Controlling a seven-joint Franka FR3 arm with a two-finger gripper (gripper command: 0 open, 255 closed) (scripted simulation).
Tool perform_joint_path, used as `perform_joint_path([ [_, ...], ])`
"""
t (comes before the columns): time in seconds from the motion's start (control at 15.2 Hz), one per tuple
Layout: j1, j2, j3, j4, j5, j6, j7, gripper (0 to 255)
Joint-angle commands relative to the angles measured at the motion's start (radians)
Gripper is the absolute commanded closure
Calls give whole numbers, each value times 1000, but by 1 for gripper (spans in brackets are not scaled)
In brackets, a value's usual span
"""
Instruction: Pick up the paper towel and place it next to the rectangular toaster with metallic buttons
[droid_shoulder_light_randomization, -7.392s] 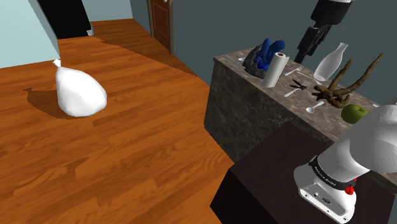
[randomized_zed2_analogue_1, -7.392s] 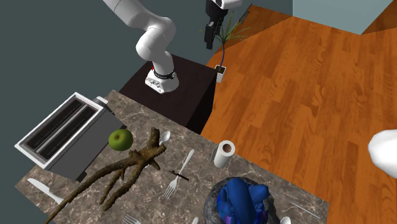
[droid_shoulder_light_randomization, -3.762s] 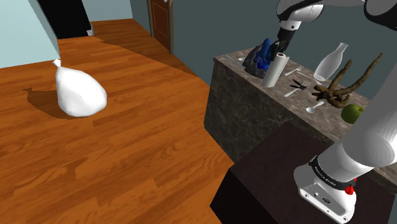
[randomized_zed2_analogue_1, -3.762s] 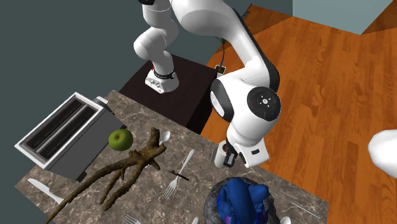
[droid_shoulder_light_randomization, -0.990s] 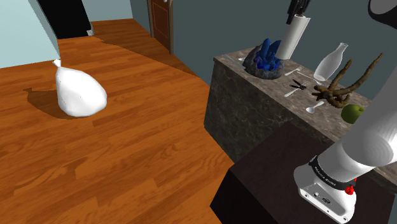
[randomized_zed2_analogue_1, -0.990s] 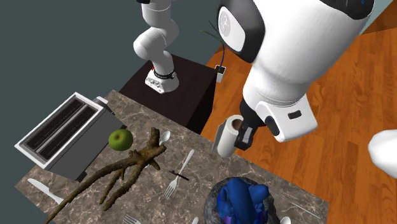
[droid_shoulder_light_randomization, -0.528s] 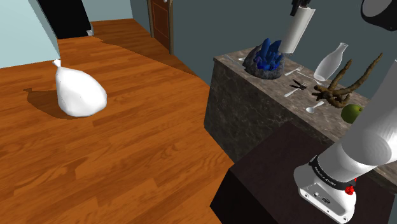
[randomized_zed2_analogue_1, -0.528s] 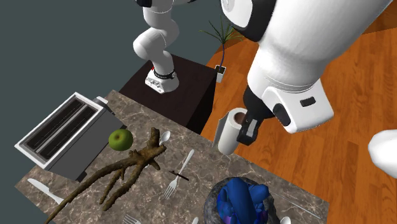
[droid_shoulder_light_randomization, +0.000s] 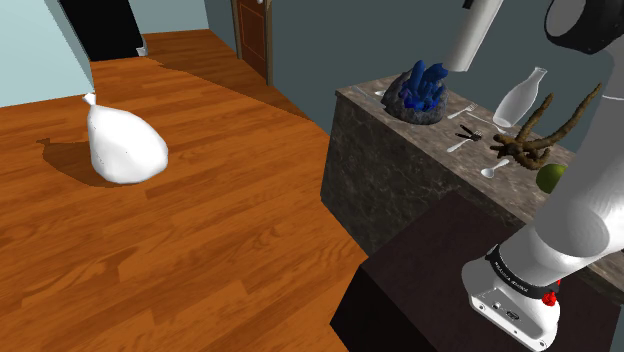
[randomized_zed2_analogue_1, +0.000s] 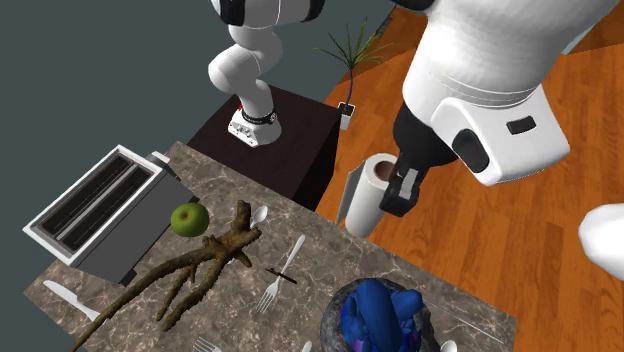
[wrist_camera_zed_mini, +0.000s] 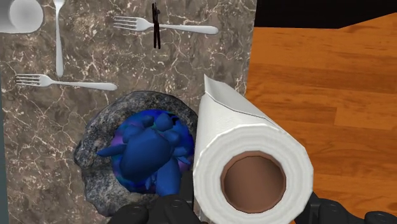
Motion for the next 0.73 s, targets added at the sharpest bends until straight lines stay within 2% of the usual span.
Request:
perform_joint_path([
  [0.0, -24, 35, 2, 84, 18, -50, -3, 255],
  [0.26, -5, -116, -28, -144, -47, 34, -67, 255],
  [0.66, -30, -258, -67, -333, -112, 93, -164, 255],
])
